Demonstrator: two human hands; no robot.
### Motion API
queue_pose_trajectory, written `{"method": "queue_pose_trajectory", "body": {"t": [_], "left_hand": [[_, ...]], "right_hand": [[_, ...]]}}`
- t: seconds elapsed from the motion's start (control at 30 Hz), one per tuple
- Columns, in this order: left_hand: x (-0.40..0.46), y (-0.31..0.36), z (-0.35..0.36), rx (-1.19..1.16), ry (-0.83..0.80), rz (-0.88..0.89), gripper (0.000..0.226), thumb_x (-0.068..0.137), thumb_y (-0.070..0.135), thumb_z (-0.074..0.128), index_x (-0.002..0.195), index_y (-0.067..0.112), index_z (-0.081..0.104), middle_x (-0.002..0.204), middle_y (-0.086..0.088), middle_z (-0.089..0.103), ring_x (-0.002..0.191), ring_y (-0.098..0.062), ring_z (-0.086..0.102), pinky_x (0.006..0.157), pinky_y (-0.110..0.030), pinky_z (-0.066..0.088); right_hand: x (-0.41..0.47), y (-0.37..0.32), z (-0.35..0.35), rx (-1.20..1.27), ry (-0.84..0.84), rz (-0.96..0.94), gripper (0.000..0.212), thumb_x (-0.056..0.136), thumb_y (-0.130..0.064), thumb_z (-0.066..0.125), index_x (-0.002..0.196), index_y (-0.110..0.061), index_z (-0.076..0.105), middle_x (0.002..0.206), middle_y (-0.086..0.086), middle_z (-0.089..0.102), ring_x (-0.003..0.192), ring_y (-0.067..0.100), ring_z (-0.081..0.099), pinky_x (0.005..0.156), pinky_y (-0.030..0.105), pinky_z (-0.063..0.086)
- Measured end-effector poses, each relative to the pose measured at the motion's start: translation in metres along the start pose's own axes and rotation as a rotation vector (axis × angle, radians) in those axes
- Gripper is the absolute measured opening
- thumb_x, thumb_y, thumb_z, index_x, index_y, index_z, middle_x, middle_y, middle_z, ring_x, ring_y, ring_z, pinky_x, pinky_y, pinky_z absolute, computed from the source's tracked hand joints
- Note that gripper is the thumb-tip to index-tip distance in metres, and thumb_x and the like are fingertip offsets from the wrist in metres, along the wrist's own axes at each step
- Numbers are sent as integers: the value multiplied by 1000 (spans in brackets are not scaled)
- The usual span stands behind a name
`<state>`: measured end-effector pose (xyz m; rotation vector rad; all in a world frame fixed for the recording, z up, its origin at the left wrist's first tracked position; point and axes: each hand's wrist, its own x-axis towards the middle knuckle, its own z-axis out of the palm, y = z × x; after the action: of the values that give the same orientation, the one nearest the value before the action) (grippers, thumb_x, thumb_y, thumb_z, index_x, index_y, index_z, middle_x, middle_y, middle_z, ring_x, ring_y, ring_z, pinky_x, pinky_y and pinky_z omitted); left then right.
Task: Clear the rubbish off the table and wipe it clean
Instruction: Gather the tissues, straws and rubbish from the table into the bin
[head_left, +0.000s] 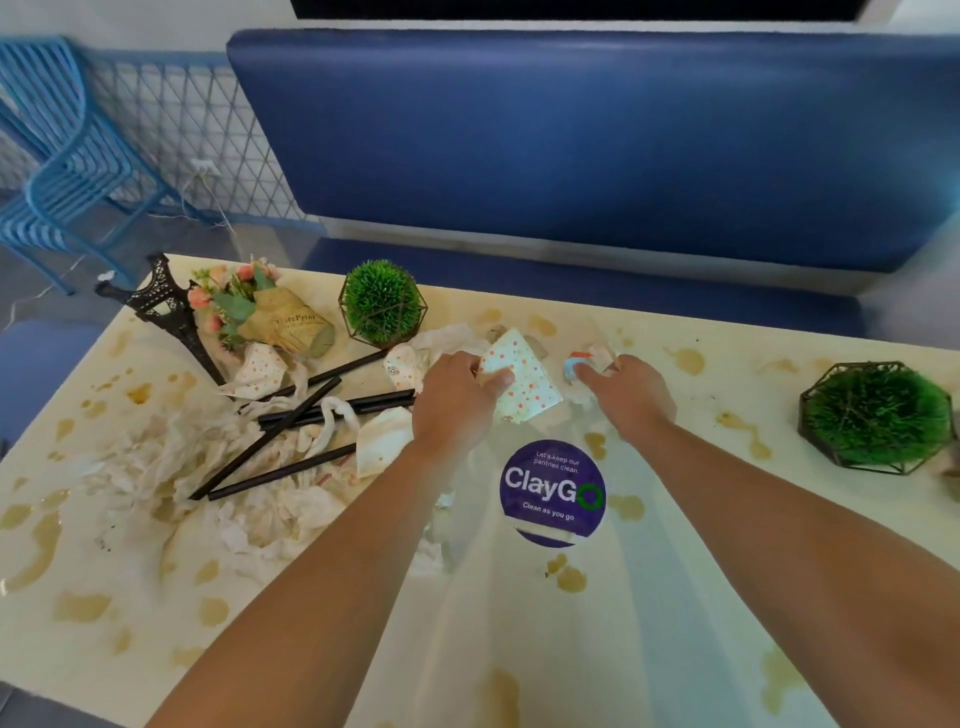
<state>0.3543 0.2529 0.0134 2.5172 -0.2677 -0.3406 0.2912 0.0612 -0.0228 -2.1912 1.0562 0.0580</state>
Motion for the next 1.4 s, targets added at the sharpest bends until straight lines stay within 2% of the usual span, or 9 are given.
{"method": "queue_pose_trajectory", "body": {"t": [0.1,0.23,0.33,0.4,0.53,0.73,1.03,1.23,1.4], "left_hand": [[10,5,4,-28,10,-2,42,92,54,54,108,16,57,98,2,50,96,-23,55,71,-35,42],[21,9,8,-12,22,-3,42,92,55,53,112,18,57,99,5,50,95,-20,54,71,-33,40],[27,8,12,-18,21,14,42,92,54,54,115,19,56,99,6,49,96,-18,53,73,-34,43],[28,6,14,-11,13,31,44,91,55,54,117,20,56,100,6,49,97,-18,53,75,-35,46],[31,3,19,-1,6,42,45,90,57,54,119,22,55,103,6,51,100,-18,54,79,-41,50],[27,-1,18,-8,2,32,44,90,56,55,118,23,56,104,8,51,100,-15,54,75,-36,48],[9,12,13,-179,-30,18,41,88,52,62,110,18,57,96,9,60,87,-11,58,65,-25,40],[-17,32,15,-204,-99,94,30,89,49,61,95,21,51,87,8,58,77,-9,54,62,-28,39],[-44,49,18,-186,-200,231,30,90,48,59,95,19,51,82,4,58,74,-12,56,61,-24,40]], "right_hand": [[14,0,0,-16,7,21,38,86,-45,64,112,-20,54,104,0,66,67,18,60,56,30,50],[27,-3,3,-14,-40,24,72,82,-48,72,140,-25,34,125,4,61,66,17,59,48,25,47],[37,-5,9,-68,-60,-18,87,77,-55,73,145,-28,27,133,5,58,84,24,64,65,36,59],[39,-5,14,-198,-72,-63,83,81,-59,67,146,-29,25,132,4,58,92,26,65,62,29,54],[44,-9,21,-281,-76,-80,63,90,-52,60,139,-25,31,122,1,63,78,18,62,47,22,32],[41,-6,25,-339,-44,-83,23,100,-25,48,121,-17,40,96,2,62,63,18,56,47,27,36],[16,9,11,200,-64,94,45,99,-40,48,131,-8,50,128,11,45,89,26,56,50,25,36],[-26,29,-18,498,-72,208,35,99,-34,49,118,-5,52,79,1,49,62,15,44,50,27,32],[-78,47,-48,737,3,277,24,100,-30,46,123,-24,49,87,2,48,65,15,40,50,24,32]]}}
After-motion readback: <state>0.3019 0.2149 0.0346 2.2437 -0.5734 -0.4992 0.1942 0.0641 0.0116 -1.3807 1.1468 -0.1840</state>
